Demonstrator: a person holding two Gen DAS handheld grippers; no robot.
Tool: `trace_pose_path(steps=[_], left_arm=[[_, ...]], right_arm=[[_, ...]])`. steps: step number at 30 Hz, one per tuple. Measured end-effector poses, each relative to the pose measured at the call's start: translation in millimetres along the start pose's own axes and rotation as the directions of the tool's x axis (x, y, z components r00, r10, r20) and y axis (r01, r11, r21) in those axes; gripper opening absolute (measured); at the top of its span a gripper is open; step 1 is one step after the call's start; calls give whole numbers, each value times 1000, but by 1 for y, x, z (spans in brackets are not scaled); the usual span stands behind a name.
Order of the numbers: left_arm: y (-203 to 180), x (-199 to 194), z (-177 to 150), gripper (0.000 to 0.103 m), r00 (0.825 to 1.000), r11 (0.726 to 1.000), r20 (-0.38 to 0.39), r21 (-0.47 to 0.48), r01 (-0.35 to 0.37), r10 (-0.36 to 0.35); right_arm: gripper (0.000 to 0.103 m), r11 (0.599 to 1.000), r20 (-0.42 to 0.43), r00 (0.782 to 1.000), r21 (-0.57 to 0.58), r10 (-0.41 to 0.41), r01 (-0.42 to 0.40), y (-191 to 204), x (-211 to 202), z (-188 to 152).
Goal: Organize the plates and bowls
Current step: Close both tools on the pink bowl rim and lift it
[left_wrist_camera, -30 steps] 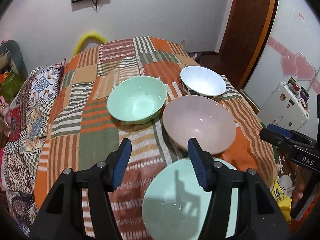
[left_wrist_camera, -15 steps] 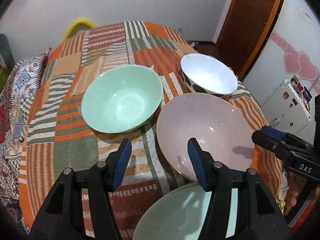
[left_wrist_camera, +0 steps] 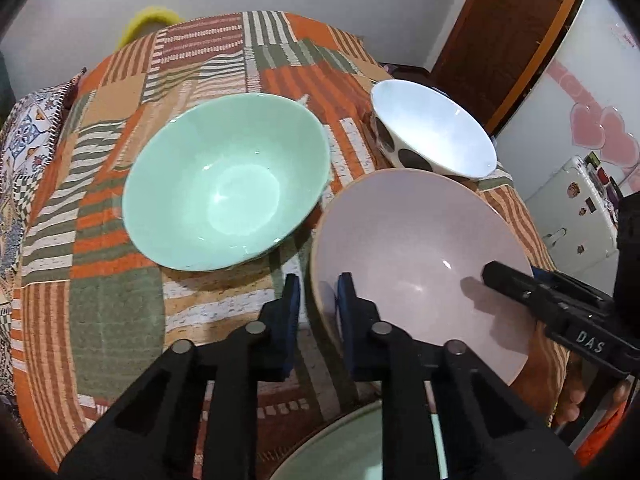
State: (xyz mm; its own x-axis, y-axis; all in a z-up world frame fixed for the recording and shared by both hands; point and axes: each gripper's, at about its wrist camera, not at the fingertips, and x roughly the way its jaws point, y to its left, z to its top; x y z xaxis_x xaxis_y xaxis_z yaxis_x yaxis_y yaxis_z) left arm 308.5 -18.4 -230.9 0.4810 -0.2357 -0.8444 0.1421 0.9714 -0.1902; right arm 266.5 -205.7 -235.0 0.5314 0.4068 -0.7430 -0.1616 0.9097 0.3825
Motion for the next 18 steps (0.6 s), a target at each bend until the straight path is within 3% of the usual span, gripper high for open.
trace_pose_path(steps=[5, 9, 18], left_arm=[[-10, 2, 2, 12, 1000, 999, -7, 35, -26, 27], [-13, -1, 2, 12, 999, 999, -7, 41, -32, 32], [-22, -19, -5, 12, 1000, 999, 12, 50, -11, 11]], right_arm=[[33, 999, -40, 999, -25, 35, -36, 8, 5, -3], [32, 998, -33, 999, -53, -20, 19, 16, 4, -6], [30, 999, -2, 1000, -24, -23, 23, 12, -15, -1]])
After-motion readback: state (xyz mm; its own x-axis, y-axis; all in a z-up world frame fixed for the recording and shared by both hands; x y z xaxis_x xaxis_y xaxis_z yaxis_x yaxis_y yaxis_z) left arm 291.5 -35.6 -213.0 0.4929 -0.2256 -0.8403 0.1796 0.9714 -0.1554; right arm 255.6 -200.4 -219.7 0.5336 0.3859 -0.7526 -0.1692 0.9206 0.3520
